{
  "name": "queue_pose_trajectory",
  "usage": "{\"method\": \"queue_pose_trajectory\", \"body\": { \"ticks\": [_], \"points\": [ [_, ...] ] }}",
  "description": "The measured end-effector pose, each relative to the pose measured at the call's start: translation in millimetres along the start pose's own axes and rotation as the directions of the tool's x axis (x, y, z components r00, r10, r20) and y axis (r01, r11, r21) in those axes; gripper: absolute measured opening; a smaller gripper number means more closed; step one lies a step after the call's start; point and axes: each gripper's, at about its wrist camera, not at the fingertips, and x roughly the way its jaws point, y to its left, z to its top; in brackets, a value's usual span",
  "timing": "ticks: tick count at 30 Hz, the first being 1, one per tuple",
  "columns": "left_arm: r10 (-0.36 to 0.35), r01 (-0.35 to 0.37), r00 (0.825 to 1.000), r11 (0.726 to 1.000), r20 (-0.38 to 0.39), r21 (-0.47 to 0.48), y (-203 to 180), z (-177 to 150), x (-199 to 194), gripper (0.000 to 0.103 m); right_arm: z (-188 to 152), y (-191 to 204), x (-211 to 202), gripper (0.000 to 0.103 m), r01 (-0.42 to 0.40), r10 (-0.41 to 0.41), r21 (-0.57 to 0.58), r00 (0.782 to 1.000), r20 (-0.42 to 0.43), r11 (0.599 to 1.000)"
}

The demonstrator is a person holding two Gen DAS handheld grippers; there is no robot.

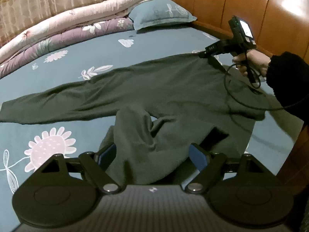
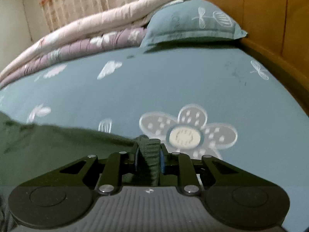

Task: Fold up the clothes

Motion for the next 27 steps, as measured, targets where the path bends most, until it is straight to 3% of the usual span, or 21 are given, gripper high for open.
{"method": "queue_pose_trajectory", "body": {
  "ticks": [3, 4, 6, 9, 10, 12, 15, 19, 21, 23, 27],
  "points": [
    [0.0, 0.0, 1.0, 1.0, 0.01, -0.002, -1, 3, -2, 0.082, 4, -5, 22, 0.027, 0.008, -0.008, -0.015, 0.999, -0.053, 1.0],
    [0.0, 0.0, 1.0, 1.0, 0.01, 0.001, -2, 4, -3, 0.082, 2, -5, 28, 0.038, 0.028, -0.029, -0.027, 0.998, -0.062, 0.999],
    [0.005, -0.005, 1.0, 1.0, 0.011, 0.017, -4, 5, -5, 0.082, 0, -7, 30, 0.04, 0.043, -0.043, -0.011, 0.995, -0.087, 0.999],
    [0.012, -0.012, 1.0, 1.0, 0.015, 0.029, -4, 5, -7, 0.083, 3, -6, 1, 0.059, 0.047, -0.046, 0.027, 0.998, -0.032, 0.999],
    [0.011, -0.012, 1.0, 1.0, 0.014, 0.025, -4, 5, -6, 0.083, 5, -3, -11, 0.068, 0.022, -0.021, 0.034, 1.0, -0.016, 0.999],
    [0.01, -0.01, 1.0, 1.0, 0.011, 0.017, -3, 5, -4, 0.083, 4, 11, -22, 0.07, -0.064, 0.065, 0.019, 0.997, -0.029, 0.998],
    [0.012, -0.012, 1.0, 1.0, 0.009, 0.008, -4, 5, -2, 0.083, -2, 37, -29, 0.075, -0.2, 0.197, -0.026, 0.977, -0.087, 0.979],
    [0.023, -0.023, 1.0, 1.0, 0.0, 0.014, -6, 2, -2, 0.083, -23, 81, 4, 0.075, -0.108, 0.075, -0.215, 0.985, -0.154, 0.971],
    [0.039, -0.039, 0.999, 0.999, -0.004, 0.022, -6, -1, -5, 0.083, -30, 91, 28, 0.08, -0.057, 0.011, -0.27, 0.986, -0.169, 0.961],
    [0.054, -0.054, 0.999, 0.998, -0.006, 0.024, -5, -4, -8, 0.083, -26, 85, 43, 0.097, -0.032, -0.004, -0.24, 0.989, -0.149, 0.97],
    [0.074, -0.074, 0.997, 0.997, -0.007, -0.004, 4, -10, -16, 0.083, 1, 69, 61, 0.097, -0.011, -0.011, -0.118, 0.983, -0.185, 0.993]
  ]
}}
